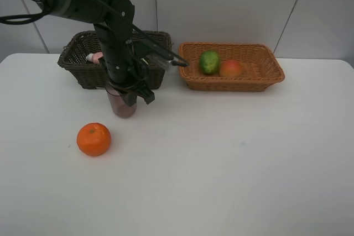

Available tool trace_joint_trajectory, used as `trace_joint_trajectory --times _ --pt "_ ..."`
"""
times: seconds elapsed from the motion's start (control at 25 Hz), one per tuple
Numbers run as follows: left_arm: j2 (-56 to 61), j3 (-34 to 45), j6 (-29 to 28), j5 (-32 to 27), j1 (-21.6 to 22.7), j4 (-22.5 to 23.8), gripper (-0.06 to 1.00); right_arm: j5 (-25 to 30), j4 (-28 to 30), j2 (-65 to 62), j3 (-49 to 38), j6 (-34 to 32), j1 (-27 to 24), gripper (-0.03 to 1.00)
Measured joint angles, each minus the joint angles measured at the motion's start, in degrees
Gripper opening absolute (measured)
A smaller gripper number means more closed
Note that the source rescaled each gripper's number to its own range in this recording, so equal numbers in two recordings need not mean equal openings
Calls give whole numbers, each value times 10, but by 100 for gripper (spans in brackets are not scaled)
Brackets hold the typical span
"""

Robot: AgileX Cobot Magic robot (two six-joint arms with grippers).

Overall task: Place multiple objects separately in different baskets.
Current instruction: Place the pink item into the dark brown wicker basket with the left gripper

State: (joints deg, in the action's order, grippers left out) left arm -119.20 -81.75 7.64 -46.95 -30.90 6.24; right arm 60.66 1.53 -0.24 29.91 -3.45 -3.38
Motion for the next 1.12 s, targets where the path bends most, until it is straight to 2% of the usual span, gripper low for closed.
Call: trace_joint_trajectory --times 0.44,0.68,0.92,1.12 --pt "9 -14 0 -9 0 -2 0 0 0 0 0 0 0 73" --pt "38 -64 -15 -71 0 -2 0 0 0 0 0 0 0 73" --pt "68 -79 -65 -106 3 -2 0 0 0 0 0 0 0 73" --pt "89 -97 -125 -138 24 -3 0 0 0 0 0 0 0 73"
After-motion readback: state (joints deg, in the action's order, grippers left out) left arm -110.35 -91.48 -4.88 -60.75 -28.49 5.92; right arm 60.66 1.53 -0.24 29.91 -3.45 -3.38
